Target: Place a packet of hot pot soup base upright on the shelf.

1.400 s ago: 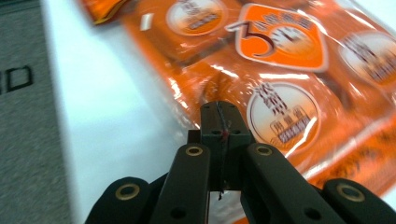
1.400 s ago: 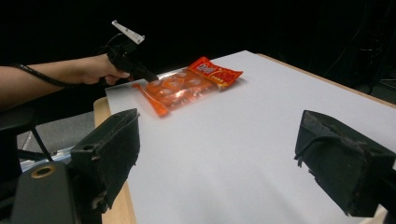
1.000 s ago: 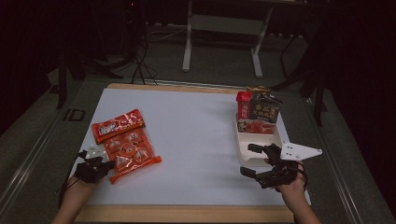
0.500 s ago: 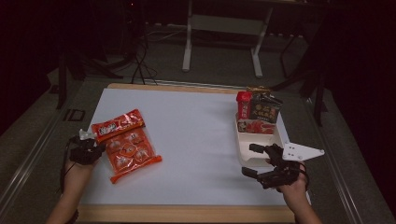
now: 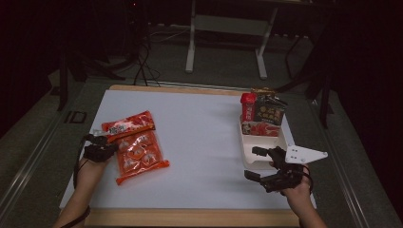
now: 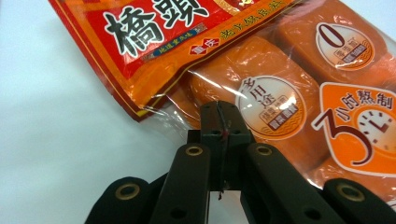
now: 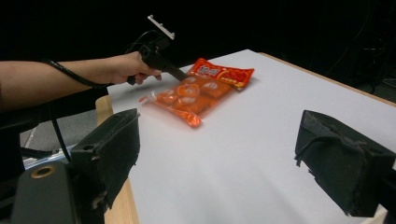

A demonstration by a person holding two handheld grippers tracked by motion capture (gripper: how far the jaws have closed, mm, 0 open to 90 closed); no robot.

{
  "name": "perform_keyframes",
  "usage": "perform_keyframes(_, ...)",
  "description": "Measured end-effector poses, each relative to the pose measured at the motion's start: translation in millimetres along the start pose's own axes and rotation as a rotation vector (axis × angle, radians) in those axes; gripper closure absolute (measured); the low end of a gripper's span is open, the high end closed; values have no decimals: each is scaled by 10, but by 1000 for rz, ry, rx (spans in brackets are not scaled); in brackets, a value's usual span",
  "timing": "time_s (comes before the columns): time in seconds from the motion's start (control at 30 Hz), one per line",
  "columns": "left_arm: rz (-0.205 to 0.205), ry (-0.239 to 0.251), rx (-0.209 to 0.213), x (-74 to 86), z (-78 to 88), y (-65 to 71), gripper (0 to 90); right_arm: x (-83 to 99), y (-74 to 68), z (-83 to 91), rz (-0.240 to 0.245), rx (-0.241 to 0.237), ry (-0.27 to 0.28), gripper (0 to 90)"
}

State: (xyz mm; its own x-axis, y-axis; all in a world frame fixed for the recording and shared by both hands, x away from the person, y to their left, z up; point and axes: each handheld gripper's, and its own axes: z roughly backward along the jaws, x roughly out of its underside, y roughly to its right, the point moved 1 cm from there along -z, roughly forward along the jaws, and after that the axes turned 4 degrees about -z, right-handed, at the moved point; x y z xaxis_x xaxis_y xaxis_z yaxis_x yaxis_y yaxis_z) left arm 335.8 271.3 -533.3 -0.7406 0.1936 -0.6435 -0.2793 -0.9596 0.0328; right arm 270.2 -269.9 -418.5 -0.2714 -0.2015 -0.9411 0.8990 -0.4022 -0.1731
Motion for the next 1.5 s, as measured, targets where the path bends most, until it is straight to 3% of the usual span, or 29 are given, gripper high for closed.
perform_keyframes(0.23, -89, -8, 50, -149, -121, 352, 900, 2, 11, 16, -5, 0, 4, 138)
perform_keyframes(0.5, -143, -8, 114, -282, -240, 686, 900, 9, 14, 12, -6, -2, 0, 138)
perform_keyframes(0.87, -224, -16, 170, -381, -318, 1163, 900, 9, 5, 21, -4, -7, 0, 138)
perform_keyframes(1.1, -262, -20, 208, -389, -305, 1341, 900, 8, 12, 34, -2, -6, 5, 139)
perform_keyframes(1.2, -261, -16, 267, -396, -298, 1420, 900, 11, 4, 30, -4, -8, 0, 139)
perform_keyframes(1.27, -293, -9, 270, -413, -292, 1509, 900, 13, 2, 26, -3, -7, -1, 139)
perform_keyframes(1.37, -301, 6, 278, -441, -323, 1574, 900, 14, 6, 33, -3, -2, -2, 139)
perform_keyframes(1.43, -295, 13, 282, -470, -310, 1573, 900, 19, 8, 47, -1, 1, 1, 140)
perform_keyframes(1.5, -295, 26, 258, -500, -263, 1544, 900, 26, 13, 65, -2, 3, 2, 140)
